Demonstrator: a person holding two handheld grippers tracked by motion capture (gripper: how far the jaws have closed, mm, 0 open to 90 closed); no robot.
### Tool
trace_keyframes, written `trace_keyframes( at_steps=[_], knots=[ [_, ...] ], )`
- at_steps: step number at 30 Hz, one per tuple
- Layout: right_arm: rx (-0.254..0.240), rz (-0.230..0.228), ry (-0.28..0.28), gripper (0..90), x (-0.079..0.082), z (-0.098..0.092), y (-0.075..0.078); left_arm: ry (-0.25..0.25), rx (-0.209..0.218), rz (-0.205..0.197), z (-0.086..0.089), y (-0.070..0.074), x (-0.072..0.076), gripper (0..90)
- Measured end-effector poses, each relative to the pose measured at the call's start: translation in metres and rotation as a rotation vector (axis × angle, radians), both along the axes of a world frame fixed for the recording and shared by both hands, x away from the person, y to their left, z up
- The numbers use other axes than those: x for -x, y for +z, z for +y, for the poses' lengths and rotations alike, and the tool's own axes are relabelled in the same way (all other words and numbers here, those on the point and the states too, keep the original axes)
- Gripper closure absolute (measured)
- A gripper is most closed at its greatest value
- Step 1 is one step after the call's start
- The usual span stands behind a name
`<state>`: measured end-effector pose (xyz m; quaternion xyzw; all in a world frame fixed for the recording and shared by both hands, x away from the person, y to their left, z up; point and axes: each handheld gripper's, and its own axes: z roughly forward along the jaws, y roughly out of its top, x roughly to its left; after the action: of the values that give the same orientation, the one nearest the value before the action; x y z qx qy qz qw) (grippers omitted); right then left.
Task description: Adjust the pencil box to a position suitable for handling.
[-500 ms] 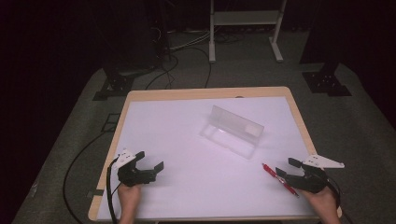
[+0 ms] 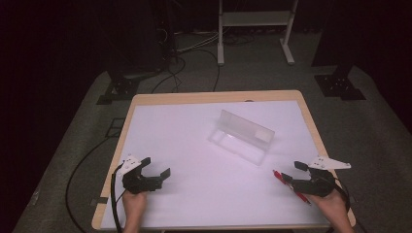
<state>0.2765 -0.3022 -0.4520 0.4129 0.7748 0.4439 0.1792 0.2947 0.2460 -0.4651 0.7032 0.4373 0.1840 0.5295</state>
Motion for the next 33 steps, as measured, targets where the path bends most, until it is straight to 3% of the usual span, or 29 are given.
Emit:
trace_keyframes(
  at_steps=[8, 21, 33],
  knots=[
    [0.016, -0.037, 0.039, 26.8, -0.005, 0.012, 0.012, -0.001, -0.003, -0.002, 0.0, 0.0, 0.0, 0.0],
    [0.044, -0.054, 0.101, 26.8, -0.012, 0.033, 0.03, -0.001, -0.003, -0.003, 0.0, 0.0, 0.0, 0.0],
    [0.052, -0.083, 0.14, 25.7, -0.019, 0.048, 0.035, 0.003, 0.001, -0.002, 0.0, 0.0, 0.0, 0.0]
  ],
)
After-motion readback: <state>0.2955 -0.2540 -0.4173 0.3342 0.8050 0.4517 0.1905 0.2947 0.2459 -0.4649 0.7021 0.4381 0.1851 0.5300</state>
